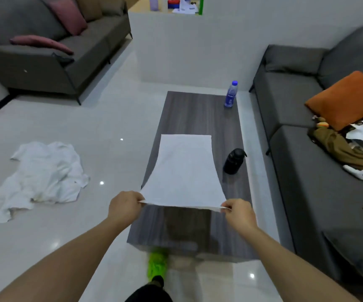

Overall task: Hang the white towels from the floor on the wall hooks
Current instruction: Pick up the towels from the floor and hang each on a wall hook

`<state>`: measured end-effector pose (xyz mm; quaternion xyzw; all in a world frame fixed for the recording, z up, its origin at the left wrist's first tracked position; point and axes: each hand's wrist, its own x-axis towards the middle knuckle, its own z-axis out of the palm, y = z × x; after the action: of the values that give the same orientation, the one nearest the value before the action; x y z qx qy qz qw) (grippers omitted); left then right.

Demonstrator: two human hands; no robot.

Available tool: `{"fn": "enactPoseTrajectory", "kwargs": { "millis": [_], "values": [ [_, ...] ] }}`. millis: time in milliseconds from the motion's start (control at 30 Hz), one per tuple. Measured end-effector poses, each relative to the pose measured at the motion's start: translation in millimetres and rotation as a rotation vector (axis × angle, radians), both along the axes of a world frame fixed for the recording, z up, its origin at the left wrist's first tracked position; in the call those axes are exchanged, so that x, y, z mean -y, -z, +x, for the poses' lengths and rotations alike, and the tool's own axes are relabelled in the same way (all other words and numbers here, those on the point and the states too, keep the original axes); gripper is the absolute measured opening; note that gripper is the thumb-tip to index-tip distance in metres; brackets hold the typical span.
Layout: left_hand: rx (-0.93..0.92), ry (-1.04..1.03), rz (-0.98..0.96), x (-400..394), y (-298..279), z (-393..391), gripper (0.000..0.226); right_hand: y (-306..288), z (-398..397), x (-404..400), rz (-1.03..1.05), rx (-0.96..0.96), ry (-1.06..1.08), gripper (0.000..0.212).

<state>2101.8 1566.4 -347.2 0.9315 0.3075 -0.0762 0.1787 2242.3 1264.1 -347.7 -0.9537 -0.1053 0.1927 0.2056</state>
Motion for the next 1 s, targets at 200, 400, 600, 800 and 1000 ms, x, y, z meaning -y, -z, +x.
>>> {"fn": "enactPoseTrajectory", "kwargs": {
  "millis": [200, 400, 600, 800, 1000],
  "values": [
    [-0.305, 0.047, -0.126, 12.1, 46.6, -25.4, 0.009, 48.4, -30.4, 18.6, -0.117, -0.236, -0.016, 0.012],
    [-0.3, 0.048, -0.181, -26.0, 70.8, 30.4, 0.015, 68.9, 20.6, -18.7, -0.118, -0.243, 0.059, 0.011],
    [-0.293, 0.041, -0.205, -86.2, 103.0, 129.3, 0.021, 91.7, 113.3, -78.9, -0.145, -0.213, 0.142, 0.01],
    [-0.404, 0.018, -0.182, -120.0, 155.2, 181.8, 0.031, 137.4, 165.4, -117.0, -0.105, -0.177, 0.248, 0.032],
    [-0.466, -0.027, -0.341, -111.4, 229.2, 167.0, 0.049, 223.3, 149.8, -109.6, -0.198, -0.422, 0.251, 0.038]
  ]
}}
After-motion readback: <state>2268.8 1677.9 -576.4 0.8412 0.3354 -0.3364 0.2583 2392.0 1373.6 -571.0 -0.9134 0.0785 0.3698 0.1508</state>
